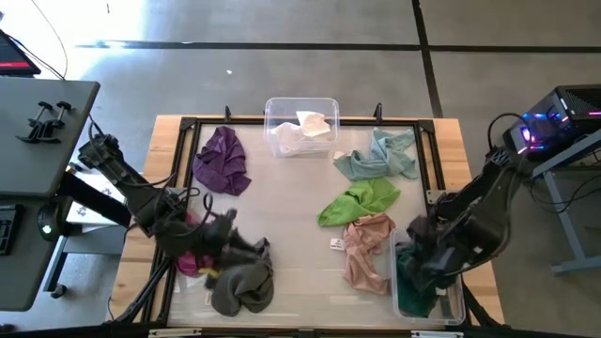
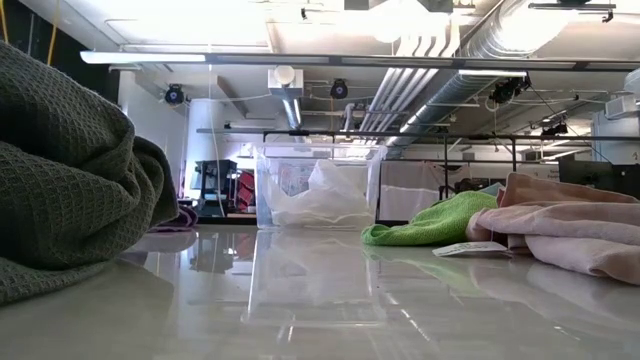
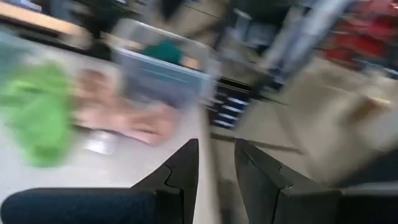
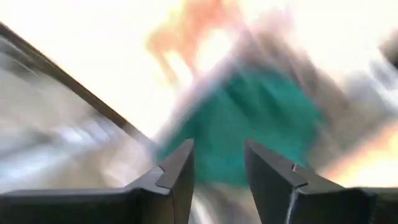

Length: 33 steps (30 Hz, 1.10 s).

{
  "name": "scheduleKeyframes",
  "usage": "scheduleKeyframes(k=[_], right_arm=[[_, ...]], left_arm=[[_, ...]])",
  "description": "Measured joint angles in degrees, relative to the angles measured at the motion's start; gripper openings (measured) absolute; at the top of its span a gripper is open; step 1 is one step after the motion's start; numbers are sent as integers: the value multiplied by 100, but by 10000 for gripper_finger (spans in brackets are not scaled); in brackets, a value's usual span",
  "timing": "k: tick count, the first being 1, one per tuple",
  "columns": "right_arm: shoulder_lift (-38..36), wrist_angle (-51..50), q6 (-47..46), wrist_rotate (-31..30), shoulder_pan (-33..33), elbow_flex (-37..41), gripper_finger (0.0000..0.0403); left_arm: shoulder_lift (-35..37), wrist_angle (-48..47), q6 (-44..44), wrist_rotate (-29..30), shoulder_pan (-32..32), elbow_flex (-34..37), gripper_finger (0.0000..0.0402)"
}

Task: Sort towels by color in basket
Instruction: Put the gray towel into the bottom transparent bin

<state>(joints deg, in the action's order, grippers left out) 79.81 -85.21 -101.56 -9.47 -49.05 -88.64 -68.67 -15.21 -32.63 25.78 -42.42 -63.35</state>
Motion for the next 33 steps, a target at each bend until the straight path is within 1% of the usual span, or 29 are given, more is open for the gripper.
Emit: scheduleKeyframes(k=[1, 3, 5, 7, 8, 10, 12, 14, 17, 20, 23, 25, 27, 29, 33], right_arm=[[0, 136, 6, -629, 17, -123, 133], [0, 608, 222, -1762, 64, -257, 133], [2, 1257, 763, -2709, 134, -269, 133], [8, 2163, 1431, -3357, 236, -154, 133], [26, 2612, 1796, -3553, 292, -61, 133], [131, 3464, 2519, -3715, 441, 98, 133], [280, 4211, 3170, -3727, 599, 246, 133], [475, 4811, 3759, -3745, 791, 314, 133], [851, 5408, 4427, -3743, 1125, 323, 133], [1184, 5967, 4805, -3739, 1463, 323, 133], [1458, 6331, 5372, -3637, 1815, 323, 133], [1578, 6385, 5726, -3275, 2073, 323, 133], [1613, 6397, 5913, -2786, 2334, 323, 133], [1615, 6435, 6047, -2299, 2580, 323, 133], [1615, 6428, 6346, -1500, 2885, 323, 133]], left_arm=[[1, 5, -97, -151, -107, 0, 90], [1, -102, -263, -246, -347, 0, 90], [1, -326, -456, -205, -579, 0, 90], [1, -667, -799, -127, -785, 0, 90], [1, -851, -996, -124, -868, 0, 90], [-35, -1255, -1508, -103, -985, 0, 90], [-120, -1652, -2088, -32, -1059, 14, 90], [-217, -1808, -2537, 62, -1103, 157, 90], [-403, -1800, -2908, 197, -1065, 431, 90], [-603, -1736, -3425, 334, -915, 686, 90], [-869, -1642, -3619, 351, -847, 829, 97], [-1060, -1570, -3897, 341, -854, 920, 107], [-1271, -1529, -4424, 324, -826, 1046, 123], [-1496, -1365, -4732, 297, -778, 1127, 143], [-1977, -1303, -4625, 353, -736, 1130, 187]])
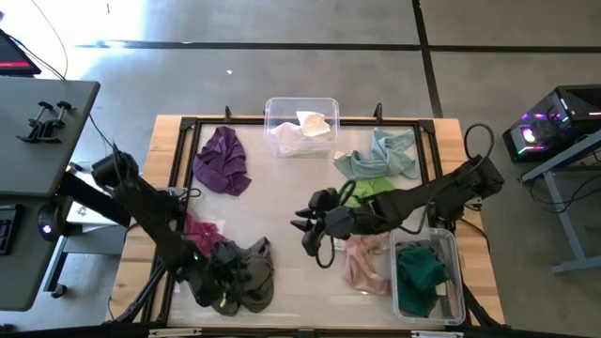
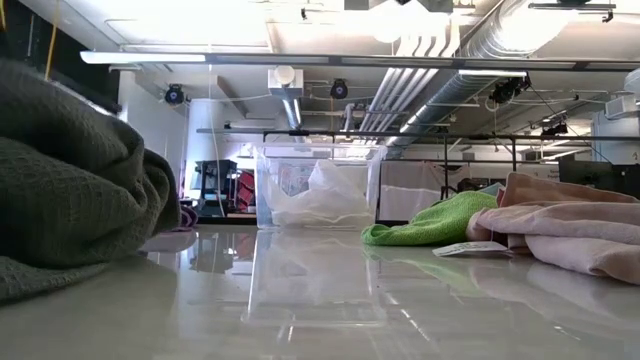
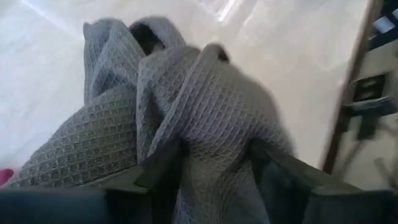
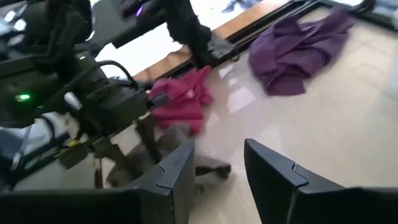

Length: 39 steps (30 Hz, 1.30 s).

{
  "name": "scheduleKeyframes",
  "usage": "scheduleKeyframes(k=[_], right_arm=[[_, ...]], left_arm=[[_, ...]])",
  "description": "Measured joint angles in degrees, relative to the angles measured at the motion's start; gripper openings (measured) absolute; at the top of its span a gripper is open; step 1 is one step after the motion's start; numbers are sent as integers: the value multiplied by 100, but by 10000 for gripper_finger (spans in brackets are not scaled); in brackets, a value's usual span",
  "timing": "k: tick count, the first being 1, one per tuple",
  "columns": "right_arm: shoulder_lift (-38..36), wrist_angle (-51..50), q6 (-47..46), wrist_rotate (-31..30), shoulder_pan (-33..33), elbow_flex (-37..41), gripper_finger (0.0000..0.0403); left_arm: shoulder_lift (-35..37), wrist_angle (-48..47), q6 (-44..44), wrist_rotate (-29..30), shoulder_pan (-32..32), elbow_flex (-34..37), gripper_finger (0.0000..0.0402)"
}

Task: Sort towels by color in basket
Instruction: Put the gray towel into the bottom transparent bin

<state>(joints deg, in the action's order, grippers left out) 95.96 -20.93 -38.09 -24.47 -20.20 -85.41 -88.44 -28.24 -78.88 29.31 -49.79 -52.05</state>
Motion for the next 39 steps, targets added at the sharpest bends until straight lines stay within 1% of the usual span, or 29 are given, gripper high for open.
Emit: scheduleKeyframes(k=[3, 5, 8, 11, 13, 16, 18, 20, 22, 23, 24, 26, 30, 34, 36, 39], right_arm=[[0, -47, 498, 840, 71, 0, 133], [0, -83, 705, 1266, 55, 0, 133], [-3, -195, 837, 1696, -92, 0, 133], [-4, -701, 786, 1913, -328, 0, 133], [-2, -1044, 653, 1915, -505, 0, 133], [-2, -1588, 749, 1753, -745, 0, 133], [-2, -1924, 744, 1471, -848, 0, 133], [-3, -2120, 527, 1206, -886, 0, 133], [-35, -2115, 623, 1097, -884, 0, 133], [-75, -2105, 732, 1095, -884, 0, 133], [-121, -2111, 814, 1085, -878, 0, 133], [-219, -2099, 800, 948, -808, 0, 133], [-342, -2074, 591, 626, -473, 0, 133], [-436, -1934, 152, 588, 36, 0, 133], [-437, -1660, 13, 596, 276, 0, 134], [-419, -909, 1, 593, 561, 0, 144]], left_arm=[[-388, 10, 73, 16, 122, 2, 215], [-633, 38, 253, -141, 227, 0, 227], [-955, 113, 638, -492, 461, -8, 231], [-1184, 374, 760, -543, 743, -26, 224], [-1277, 597, 766, -545, 942, -26, 210], [-1318, 897, 805, -591, 1223, -22, 170], [-1325, 1044, 1007, -593, 1411, -20, 129], [-1285, 1170, 1245, -599, 1615, -8, 81], [-1242, 1382, 1490, -639, 1867, 2, 32], [-1193, 1478, 1574, -655, 1981, 10, 19], [-1127, 1575, 1627, -659, 2099, 11, 13], [-950, 1684, 1876, -631, 2298, -42, 17], [-415, 1642, 2967, -492, 2572, -241, 12], [336, 1537, 3918, -450, 2785, -286, 7], [777, 1542, 4363, -393, 2858, -291, 7], [1384, 1513, 5063, -221, 2934, -297, 7]])
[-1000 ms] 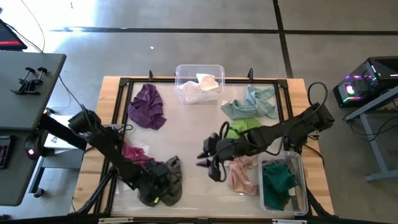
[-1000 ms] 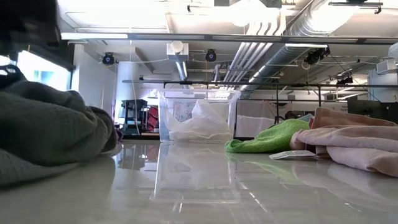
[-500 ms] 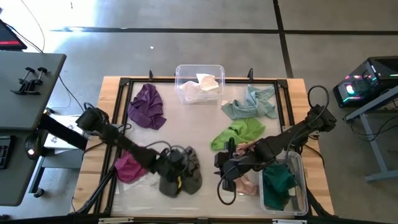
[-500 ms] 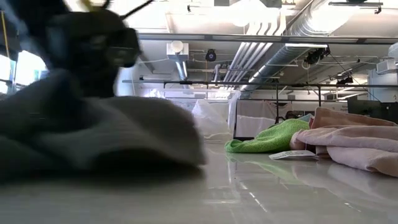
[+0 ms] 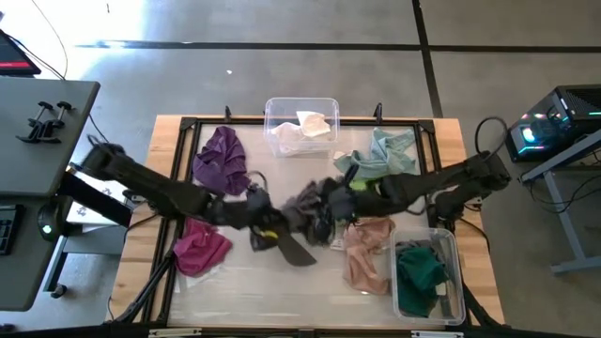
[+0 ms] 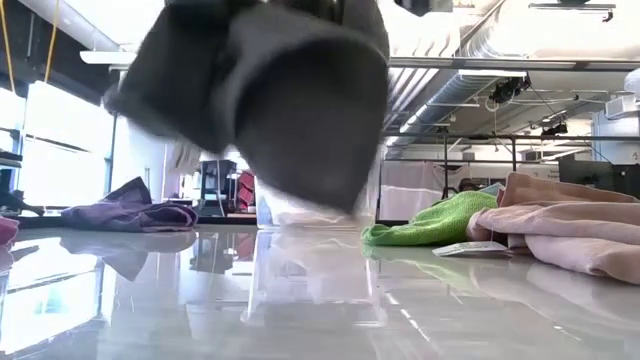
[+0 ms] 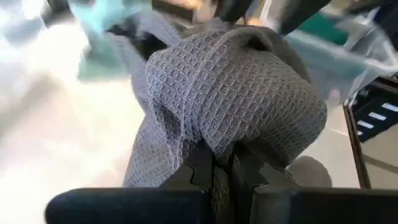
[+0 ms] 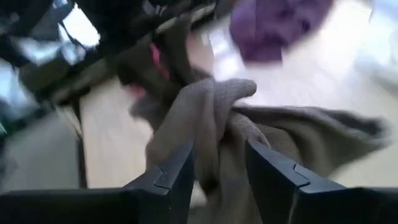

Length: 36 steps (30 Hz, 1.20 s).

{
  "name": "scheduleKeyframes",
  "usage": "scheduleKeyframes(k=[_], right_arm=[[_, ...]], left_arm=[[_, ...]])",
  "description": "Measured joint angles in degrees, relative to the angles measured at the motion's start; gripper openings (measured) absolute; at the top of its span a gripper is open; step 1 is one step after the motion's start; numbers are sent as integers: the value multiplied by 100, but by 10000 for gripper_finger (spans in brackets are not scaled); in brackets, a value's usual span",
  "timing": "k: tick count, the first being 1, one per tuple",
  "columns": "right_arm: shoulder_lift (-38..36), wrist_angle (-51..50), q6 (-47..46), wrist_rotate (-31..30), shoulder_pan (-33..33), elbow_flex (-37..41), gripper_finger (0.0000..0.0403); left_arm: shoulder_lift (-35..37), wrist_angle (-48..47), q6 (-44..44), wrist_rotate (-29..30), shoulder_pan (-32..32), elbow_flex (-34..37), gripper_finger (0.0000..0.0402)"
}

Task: Sort towels by color in basket
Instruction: Put the gray towel into the bottom transparent bin

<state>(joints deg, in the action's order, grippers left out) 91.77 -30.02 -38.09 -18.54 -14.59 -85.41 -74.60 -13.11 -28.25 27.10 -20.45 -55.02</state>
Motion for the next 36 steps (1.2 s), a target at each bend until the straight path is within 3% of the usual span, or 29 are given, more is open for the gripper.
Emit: scheduleKeyframes(k=[5, 10, 18, 26, 30, 34, 36], right_arm=[[204, 1634, 500, -56, 320, -2, 195], [560, 2434, 1366, -231, 452, -11, 248], [1106, 3909, 2688, -227, 233, -12, 246], [1175, 4610, 2846, -177, 206, -15, 191], [1180, 4914, 2871, 76, 221, -30, 119], [1178, 3720, 2435, -142, 153, -457, 29], [1122, 2604, 2178, -463, 28, -844, 20]], left_arm=[[842, -235, 938, -11, 230, 0, 7], [1462, -187, 1358, -451, 415, -2, 7], [2074, 311, 1997, -1187, 555, 0, 7], [1998, 1394, 2416, -1718, 559, 0, 8], [1987, 1520, 2487, -1172, 553, -20, 25], [2075, 994, 2548, -783, 557, -20, 80], [2197, 670, 2411, -764, 555, -20, 113]])
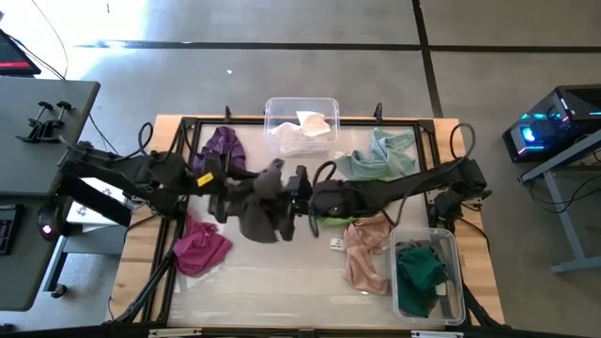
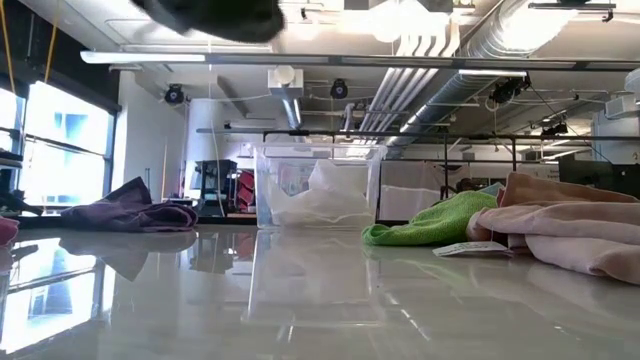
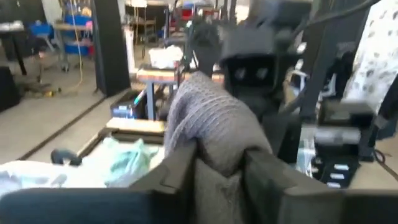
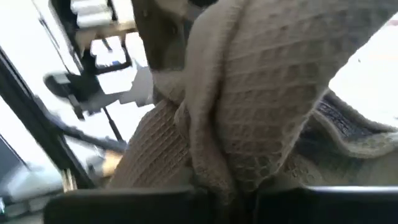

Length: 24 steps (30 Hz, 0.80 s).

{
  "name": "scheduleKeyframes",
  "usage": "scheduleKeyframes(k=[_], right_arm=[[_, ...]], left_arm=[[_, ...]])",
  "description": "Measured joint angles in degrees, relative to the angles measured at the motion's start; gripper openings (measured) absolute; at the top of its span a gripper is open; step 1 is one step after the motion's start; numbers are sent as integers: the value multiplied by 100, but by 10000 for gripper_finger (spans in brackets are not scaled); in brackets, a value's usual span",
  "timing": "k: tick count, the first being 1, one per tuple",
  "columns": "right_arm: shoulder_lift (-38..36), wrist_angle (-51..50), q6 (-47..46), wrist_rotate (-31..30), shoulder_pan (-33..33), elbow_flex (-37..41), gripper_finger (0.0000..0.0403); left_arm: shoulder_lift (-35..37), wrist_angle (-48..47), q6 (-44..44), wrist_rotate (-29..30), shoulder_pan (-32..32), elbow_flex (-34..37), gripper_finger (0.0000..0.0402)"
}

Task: Sort towels by color in basket
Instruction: Put the gray towel into the bottom transparent bin

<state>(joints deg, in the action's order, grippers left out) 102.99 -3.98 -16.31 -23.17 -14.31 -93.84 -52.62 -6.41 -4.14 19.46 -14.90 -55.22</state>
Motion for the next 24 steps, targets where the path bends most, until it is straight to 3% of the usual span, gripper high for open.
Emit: scheduleKeyframes(k=[3, 7, 14, 17, 24], right_arm=[[-9, -2043, -507, -441, -194, -878, 37], [-27, -4520, -1385, -232, -498, -2120, 32], [-34, -7960, -4461, 2714, -1025, -3820, 20], [-38, -8687, -5588, 3211, -1354, -4105, 24], [-140, -8615, -7760, 3358, -2195, -3654, 20]], left_arm=[[235, -640, -423, 185, 2, -2, 156], [518, -1375, -1136, 202, -22, 0, 188], [802, -2272, -2407, -8, -279, 0, 195], [790, -2506, -2459, -17, -411, 0, 195], [643, -2582, -2479, -22, -625, 9, 195]])
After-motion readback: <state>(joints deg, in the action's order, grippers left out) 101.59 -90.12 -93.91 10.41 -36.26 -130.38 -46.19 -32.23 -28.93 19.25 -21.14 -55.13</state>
